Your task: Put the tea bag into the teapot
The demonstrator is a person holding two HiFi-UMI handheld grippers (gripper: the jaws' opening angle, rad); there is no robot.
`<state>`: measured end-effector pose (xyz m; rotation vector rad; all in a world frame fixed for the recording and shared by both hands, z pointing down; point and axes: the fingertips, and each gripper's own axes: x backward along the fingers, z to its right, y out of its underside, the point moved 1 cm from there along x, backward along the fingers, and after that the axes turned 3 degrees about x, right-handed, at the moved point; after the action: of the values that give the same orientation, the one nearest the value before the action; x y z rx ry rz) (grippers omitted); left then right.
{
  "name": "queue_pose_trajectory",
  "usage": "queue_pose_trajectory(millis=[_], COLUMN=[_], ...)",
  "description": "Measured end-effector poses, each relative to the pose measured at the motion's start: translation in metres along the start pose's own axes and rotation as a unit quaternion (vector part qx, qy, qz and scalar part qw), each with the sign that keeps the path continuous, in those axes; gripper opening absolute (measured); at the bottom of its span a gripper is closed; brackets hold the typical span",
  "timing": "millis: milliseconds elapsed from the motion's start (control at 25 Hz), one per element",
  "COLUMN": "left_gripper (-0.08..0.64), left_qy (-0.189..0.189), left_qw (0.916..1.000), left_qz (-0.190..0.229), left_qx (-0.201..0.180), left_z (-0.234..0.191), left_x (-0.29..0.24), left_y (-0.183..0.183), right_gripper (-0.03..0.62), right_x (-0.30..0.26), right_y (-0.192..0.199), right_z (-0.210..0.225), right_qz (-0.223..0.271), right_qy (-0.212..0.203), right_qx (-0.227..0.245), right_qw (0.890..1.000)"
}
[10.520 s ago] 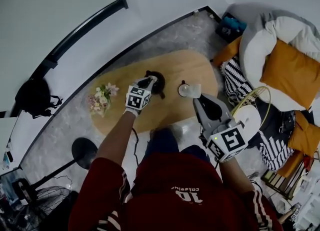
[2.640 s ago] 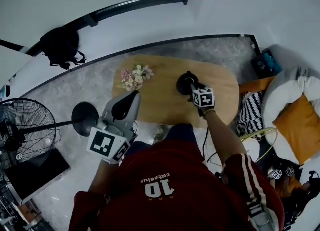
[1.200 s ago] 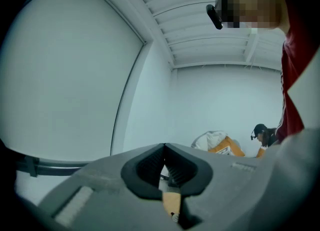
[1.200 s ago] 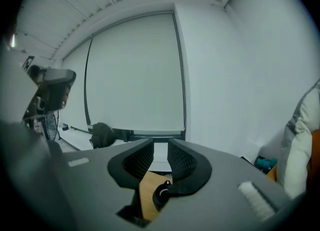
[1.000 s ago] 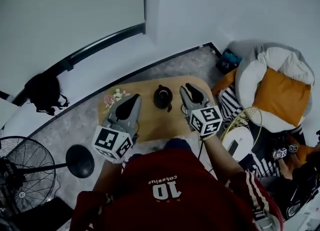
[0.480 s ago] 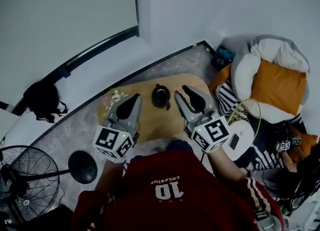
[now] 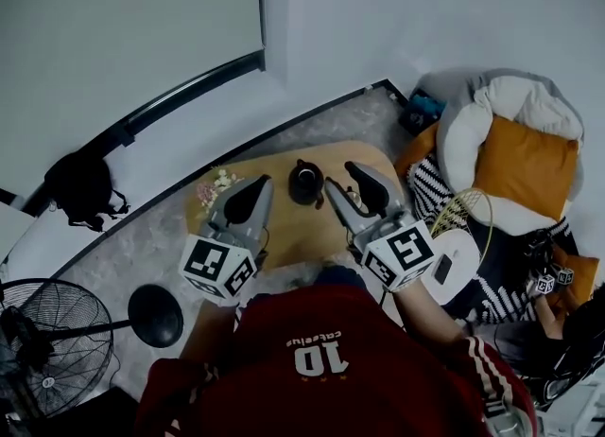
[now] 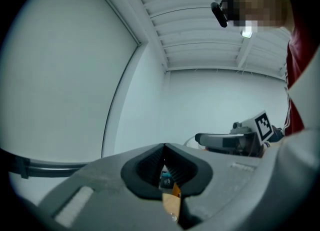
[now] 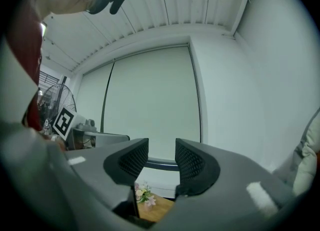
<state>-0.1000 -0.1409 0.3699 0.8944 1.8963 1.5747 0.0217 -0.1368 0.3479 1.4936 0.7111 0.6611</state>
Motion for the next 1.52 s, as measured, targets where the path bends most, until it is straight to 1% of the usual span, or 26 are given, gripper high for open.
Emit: queue_pose_trajectory(millis=[120,240,440,600,800,920,1040,1400,1520], left_gripper=[0.002,0.003,0.002,0.002,0.002,0.002,0.002,0.003,0.002], left_qy=[-0.002,-0.004,-0.004,-0.002,0.003,0.002,0.000,-0.009,-0.008], left_qw=[1.0000,1.0000,1.0000,1.0000,1.0000,1.0000,0.9999,0.9995,0.9992], left_qz=[0.001,0.001,0.002,0.002,0.004,0.005,0.003,0.002,0.001], left_qx=[-0.004,-0.005,-0.003,0.000,-0.001,-0.004,-0.012,-0.029,-0.040], left_z=[-0.0024,-0.0052,-0.0061,-0.0047,-0.0010,-0.0003,0.0016,0.0026,0.0025], left_x=[0.0022,0.0032,0.0055,0.0062,0.0042,0.0051,0.0055,0.0089,0.0082], left_y=[-0.0018,-0.0014,-0.0014,-0.0006,-0.0016,-0.0029,-0.0034,-0.0083,-0.0075], right_gripper=[0.154,0.138,0.085,0.062,0.041,0.029,-0.003,-0.006,-0.005], right_x=[-0.0019,-0.0047,-0.0056,-0.0051,-0.0045,-0.0034,-0.0009,-0.0021,-0.0032], right_y=[-0.0005,0.0032,0.0032,0.0042,0.0067,0.0055,0.0039,0.0058,0.0055], right_z=[0.0003,0.0007,0.0009,0.0003,0.0021,0.0016,0.0028,0.0039,0.0028], right_qz=[-0.001,-0.006,-0.005,-0.007,-0.005,-0.004,0.001,0.000,0.007], right_qy=[0.001,0.001,0.006,0.007,0.007,0.008,0.008,0.006,0.000], right_qx=[-0.004,-0.004,-0.010,-0.011,-0.033,-0.038,-0.047,-0.058,-0.075], right_qw=[1.000,1.000,1.000,1.000,0.999,0.999,0.999,0.998,0.997])
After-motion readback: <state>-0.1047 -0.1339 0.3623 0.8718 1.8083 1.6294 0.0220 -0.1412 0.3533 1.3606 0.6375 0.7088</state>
